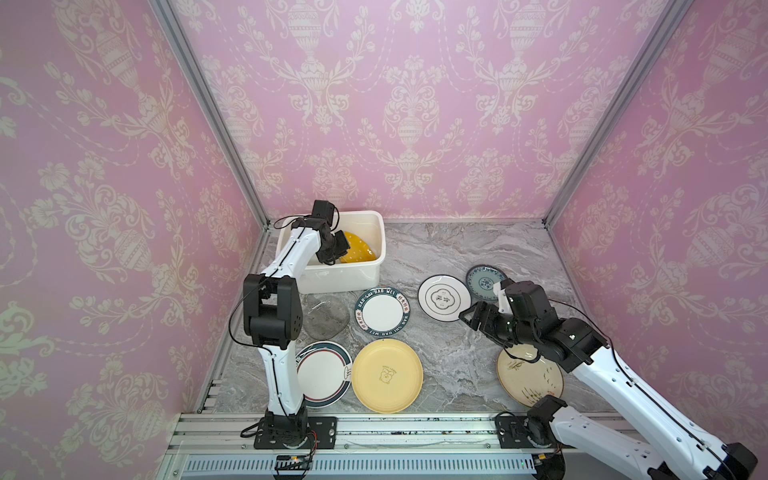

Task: Place the plates into the plastic bin on the countertop
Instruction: 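Lower the yellow dish into the bin and open the left gripper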

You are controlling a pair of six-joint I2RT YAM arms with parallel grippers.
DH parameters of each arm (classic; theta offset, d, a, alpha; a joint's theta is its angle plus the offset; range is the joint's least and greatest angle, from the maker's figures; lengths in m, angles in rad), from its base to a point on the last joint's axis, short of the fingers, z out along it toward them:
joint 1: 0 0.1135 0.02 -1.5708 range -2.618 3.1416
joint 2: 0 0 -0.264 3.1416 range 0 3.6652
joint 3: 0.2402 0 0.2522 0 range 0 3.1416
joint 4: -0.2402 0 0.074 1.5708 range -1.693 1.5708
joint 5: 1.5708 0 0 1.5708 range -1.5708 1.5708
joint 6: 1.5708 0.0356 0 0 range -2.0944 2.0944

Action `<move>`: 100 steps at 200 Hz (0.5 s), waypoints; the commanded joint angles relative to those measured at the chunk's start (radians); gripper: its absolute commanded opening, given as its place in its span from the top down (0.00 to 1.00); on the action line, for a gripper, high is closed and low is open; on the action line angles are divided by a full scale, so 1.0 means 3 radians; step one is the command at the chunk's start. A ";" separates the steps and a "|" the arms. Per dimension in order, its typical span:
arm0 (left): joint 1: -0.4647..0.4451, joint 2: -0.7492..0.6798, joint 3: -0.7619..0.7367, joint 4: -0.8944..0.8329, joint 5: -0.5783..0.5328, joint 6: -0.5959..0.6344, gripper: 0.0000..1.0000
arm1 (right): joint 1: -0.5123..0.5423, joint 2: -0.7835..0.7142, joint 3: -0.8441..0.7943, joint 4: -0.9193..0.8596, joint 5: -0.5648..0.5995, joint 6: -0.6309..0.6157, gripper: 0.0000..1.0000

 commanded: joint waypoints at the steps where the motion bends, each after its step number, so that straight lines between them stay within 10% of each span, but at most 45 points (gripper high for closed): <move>1: 0.0015 0.0122 -0.0146 -0.0022 -0.0158 0.0155 0.72 | -0.0026 0.0016 -0.0020 -0.0039 0.0026 0.0037 0.22; 100: 0.0105 0.0214 -0.0323 0.0136 -0.0142 0.0226 0.59 | -0.0023 0.0053 0.0036 -0.0049 0.0026 0.0026 0.21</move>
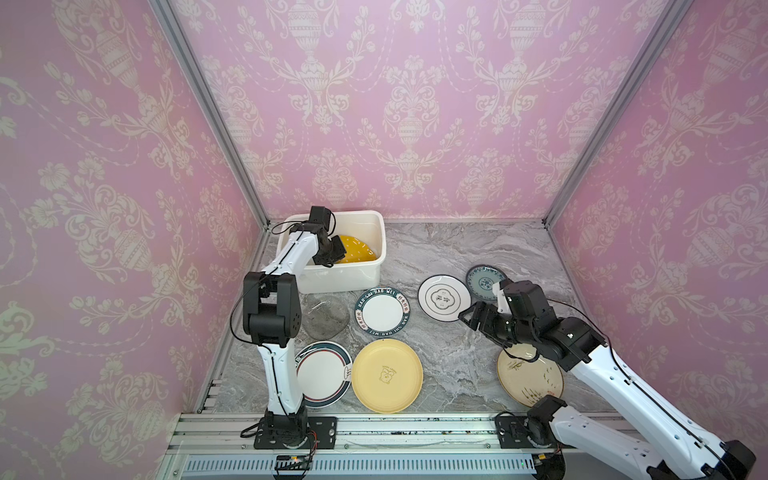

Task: Place the plates into the plastic bin on the countertop
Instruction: 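Lower the yellow dish into the bin and open the left gripper, then raise the left gripper out of the bin and swing it toward the yellow plate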

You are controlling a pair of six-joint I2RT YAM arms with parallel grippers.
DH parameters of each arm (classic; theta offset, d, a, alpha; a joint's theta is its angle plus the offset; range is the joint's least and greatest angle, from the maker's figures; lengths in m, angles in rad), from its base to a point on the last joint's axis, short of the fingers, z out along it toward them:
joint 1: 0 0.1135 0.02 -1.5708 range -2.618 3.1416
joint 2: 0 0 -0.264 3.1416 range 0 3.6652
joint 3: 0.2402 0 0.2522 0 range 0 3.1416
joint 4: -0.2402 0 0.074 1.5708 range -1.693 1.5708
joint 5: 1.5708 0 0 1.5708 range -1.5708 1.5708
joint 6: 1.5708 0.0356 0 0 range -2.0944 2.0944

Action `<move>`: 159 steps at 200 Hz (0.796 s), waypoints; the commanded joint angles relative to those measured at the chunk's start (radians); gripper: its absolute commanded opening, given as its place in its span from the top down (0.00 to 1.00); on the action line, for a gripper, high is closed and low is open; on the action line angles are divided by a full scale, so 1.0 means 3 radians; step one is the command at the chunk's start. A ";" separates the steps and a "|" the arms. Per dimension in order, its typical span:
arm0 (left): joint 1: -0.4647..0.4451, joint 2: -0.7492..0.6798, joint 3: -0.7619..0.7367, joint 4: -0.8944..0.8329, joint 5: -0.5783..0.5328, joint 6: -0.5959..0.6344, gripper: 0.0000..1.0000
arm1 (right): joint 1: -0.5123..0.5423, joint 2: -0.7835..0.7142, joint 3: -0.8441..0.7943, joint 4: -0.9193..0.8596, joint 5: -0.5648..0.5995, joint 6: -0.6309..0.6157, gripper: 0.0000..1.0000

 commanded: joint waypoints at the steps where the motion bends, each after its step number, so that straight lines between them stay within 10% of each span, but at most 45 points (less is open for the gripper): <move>1: 0.0009 0.0144 -0.0122 -0.0047 -0.0095 0.0162 0.59 | -0.0025 0.0013 0.0036 -0.0050 0.0026 0.0026 0.21; 159: 0.0039 0.0271 -0.0068 -0.0129 -0.0150 0.0330 0.21 | -0.0026 0.0020 0.0136 -0.0116 0.0103 0.0016 0.15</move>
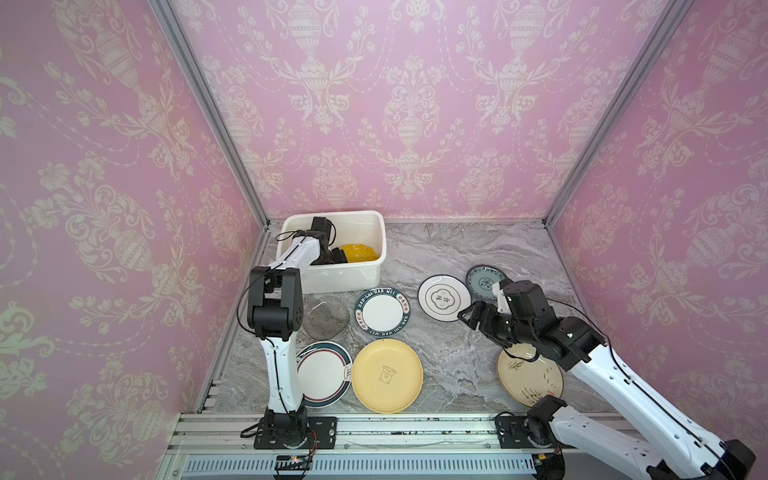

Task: Place the plates into the plastic bin on the countertop
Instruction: 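Raise the left gripper out of the bin and swing it toward the yellow plate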

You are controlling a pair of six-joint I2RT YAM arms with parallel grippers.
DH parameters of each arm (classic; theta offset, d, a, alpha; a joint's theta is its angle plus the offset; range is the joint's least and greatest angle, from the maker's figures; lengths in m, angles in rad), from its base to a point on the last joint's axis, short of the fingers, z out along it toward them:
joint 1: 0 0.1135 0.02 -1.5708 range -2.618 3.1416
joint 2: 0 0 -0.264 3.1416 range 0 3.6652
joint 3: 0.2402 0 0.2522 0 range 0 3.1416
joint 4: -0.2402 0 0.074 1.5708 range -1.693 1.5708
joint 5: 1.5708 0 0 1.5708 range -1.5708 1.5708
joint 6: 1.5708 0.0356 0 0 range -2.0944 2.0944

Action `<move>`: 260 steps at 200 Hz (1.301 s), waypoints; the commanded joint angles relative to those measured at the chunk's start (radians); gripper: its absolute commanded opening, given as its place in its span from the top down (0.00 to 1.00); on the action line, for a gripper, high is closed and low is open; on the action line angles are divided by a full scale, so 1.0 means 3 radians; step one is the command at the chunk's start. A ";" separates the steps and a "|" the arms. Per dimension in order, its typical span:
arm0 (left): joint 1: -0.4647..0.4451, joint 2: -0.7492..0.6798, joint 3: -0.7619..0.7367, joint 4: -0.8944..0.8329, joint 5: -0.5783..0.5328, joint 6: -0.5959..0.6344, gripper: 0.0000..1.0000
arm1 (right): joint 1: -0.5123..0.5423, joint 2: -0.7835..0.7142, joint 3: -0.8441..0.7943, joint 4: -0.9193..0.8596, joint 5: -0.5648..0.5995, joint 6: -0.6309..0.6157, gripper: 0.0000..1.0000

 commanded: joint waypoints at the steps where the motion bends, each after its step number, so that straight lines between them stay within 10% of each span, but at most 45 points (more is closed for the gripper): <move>1: -0.0009 0.0046 0.0071 -0.0119 -0.0098 0.0119 0.21 | -0.0023 0.0008 0.0120 -0.0105 0.0099 0.0017 0.15; 166: 0.0032 -0.1112 -0.0058 -0.0332 -0.0689 0.0369 0.03 | -0.0026 -0.0029 0.0494 -0.0811 0.0307 -0.0431 0.08; 260: -0.0339 -0.2524 -0.0660 -0.0564 -0.0762 0.0978 0.05 | 0.0119 -0.0194 -0.0076 0.0188 -0.0069 -0.0558 0.14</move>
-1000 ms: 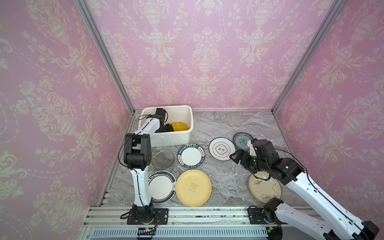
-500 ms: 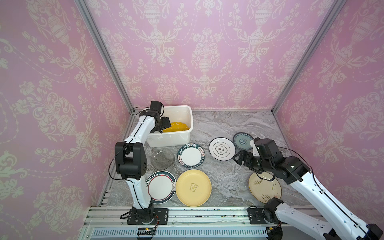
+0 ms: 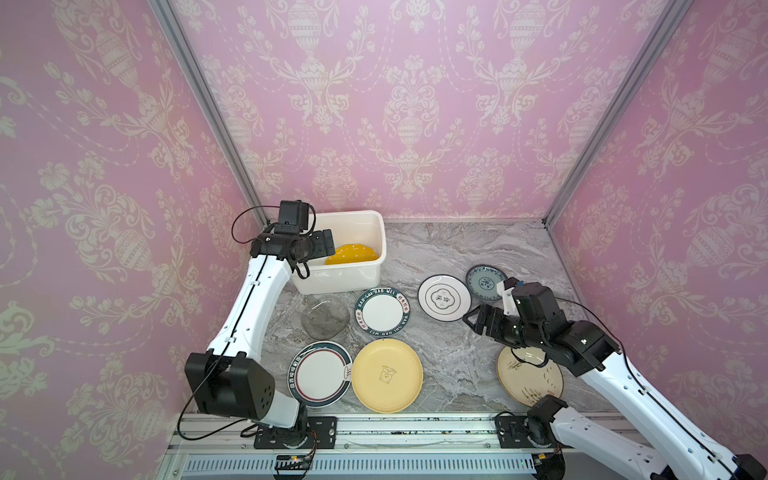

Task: Place the plates into the plastic bin on the countertop
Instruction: 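Raise the left gripper out of the bin and swing it toward the yellow plate, then move the left and right grippers to opposite rims of the pale yellow plate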

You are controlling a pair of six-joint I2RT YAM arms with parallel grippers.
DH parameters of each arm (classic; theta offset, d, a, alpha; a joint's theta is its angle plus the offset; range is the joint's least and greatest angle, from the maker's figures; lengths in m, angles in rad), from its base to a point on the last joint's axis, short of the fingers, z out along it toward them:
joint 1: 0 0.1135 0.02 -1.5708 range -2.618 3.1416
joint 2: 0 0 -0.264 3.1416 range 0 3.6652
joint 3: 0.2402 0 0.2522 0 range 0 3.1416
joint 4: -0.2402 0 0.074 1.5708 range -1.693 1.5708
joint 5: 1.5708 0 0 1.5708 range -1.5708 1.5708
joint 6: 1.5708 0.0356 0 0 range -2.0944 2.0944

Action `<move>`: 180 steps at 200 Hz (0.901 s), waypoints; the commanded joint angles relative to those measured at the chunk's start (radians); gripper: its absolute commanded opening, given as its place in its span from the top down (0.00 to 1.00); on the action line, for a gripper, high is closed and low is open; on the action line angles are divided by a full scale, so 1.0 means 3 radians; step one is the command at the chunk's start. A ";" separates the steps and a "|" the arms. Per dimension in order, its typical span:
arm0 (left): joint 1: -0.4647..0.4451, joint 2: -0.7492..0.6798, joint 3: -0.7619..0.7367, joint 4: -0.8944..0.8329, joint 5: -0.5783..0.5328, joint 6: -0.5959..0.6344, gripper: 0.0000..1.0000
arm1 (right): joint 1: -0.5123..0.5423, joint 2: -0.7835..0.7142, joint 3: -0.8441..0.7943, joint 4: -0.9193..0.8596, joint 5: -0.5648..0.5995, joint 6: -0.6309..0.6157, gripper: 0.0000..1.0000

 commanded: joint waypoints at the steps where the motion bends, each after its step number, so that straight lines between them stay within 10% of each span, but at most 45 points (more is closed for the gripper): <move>1: -0.0150 -0.0258 -0.0158 -0.0307 -0.0134 0.0255 0.05 | 0.0089 -0.0002 -0.0110 0.0354 -0.0118 -0.0145 0.14; 72: -0.0515 -0.0536 -0.0741 -0.1335 0.0537 -0.0289 0.07 | 0.0488 0.0235 -0.0393 0.0833 0.0218 0.0741 0.17; 115: -0.0635 -0.0670 -0.1268 -0.1440 0.1187 -0.0466 0.07 | 0.0656 0.0942 -0.0015 0.0126 0.0182 0.0200 0.17; 180: -0.0647 -0.0874 -0.1375 -0.1490 0.0748 -0.0448 0.05 | 0.1275 0.2075 0.0609 0.0094 0.0230 -0.0527 0.18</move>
